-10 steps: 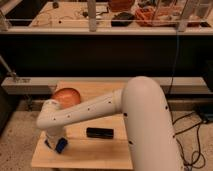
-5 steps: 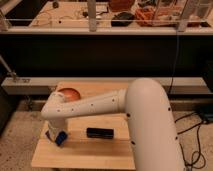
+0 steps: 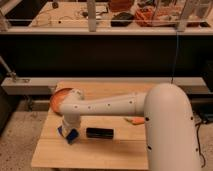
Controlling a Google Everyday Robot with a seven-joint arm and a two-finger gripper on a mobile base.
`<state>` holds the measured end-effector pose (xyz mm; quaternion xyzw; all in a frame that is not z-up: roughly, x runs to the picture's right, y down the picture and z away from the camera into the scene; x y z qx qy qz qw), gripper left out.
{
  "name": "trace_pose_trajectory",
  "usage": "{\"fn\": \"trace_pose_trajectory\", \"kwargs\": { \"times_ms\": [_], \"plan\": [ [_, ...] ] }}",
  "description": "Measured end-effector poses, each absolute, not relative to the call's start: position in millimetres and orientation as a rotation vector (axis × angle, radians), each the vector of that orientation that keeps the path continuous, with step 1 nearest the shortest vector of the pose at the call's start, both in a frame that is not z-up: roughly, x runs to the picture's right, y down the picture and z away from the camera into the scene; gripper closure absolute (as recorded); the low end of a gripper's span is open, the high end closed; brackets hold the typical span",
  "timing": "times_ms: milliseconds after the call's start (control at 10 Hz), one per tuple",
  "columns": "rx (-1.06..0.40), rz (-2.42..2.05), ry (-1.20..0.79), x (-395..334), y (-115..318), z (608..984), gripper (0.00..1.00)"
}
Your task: Wipe the white sponge on the table
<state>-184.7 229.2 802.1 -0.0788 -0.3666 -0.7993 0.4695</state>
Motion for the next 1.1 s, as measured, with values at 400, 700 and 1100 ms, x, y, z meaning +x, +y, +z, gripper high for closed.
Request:
{"fn": "trace_pose_trajectory", "kwargs": {
  "times_ms": [400,700,1100],
  "plan": [
    [-0.185,-1.952,-0.894,-165,263,772,0.74],
    [-0.164,-1.982,-0.915,-170,298,749,0.79],
    [-0.137,-2.095,-0.951,-225,309,733,0.67]
  ]
}}
